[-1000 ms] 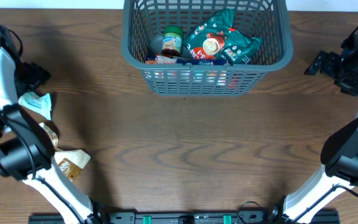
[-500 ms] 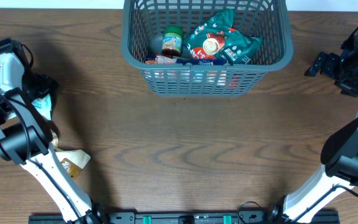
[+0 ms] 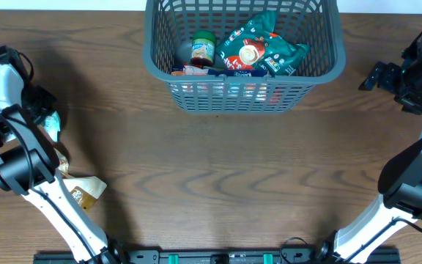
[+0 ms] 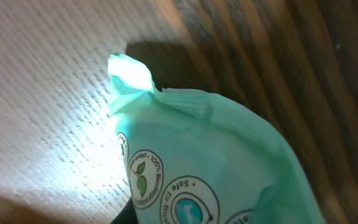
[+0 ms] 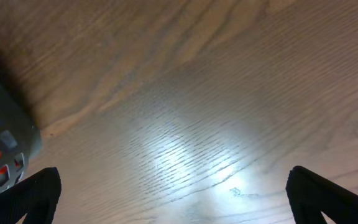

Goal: Pack container
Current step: 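Carry the mint-green packet with the left gripper into the basket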

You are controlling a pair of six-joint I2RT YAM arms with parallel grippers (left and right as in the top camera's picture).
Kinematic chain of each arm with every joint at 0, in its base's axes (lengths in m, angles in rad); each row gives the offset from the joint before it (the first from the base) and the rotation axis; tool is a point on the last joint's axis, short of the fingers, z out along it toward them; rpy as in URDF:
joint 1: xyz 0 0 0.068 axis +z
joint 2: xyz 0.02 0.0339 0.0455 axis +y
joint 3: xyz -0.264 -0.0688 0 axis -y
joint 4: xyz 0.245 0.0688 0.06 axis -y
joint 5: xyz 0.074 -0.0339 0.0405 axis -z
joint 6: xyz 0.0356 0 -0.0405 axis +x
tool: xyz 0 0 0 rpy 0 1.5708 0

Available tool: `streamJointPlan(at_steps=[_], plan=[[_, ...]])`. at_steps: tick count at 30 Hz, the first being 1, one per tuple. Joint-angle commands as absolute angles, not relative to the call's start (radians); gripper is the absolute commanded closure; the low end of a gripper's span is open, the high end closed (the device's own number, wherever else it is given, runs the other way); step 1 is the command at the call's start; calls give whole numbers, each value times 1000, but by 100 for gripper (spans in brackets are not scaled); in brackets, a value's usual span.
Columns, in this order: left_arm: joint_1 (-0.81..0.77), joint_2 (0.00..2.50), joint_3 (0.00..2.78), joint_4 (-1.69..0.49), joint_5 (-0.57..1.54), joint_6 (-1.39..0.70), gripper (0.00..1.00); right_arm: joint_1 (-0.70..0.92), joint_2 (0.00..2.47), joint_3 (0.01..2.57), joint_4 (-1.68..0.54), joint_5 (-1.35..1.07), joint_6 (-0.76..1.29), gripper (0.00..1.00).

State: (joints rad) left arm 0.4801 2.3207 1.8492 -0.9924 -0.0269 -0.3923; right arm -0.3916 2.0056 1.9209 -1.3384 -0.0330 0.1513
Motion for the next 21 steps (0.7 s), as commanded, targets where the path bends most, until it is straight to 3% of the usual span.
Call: streamJointPlan(at_steps=[1, 9, 14, 21], plan=[[476, 2304, 1865, -1029, 96, -391, 94, -393, 2014, 1914, -1343, -26, 141, 1], [401, 2040, 1961, -1061, 139, -262, 94, -391, 2014, 1914, -1351, -26, 140, 1], [276, 1845, 2089, -1057, 139, -123, 94, -389, 2014, 1914, -1353, -27, 141, 1], [-20, 1744, 2219, -972, 139, 337, 94, -388, 2014, 1914, -1366, -27, 114, 1]])
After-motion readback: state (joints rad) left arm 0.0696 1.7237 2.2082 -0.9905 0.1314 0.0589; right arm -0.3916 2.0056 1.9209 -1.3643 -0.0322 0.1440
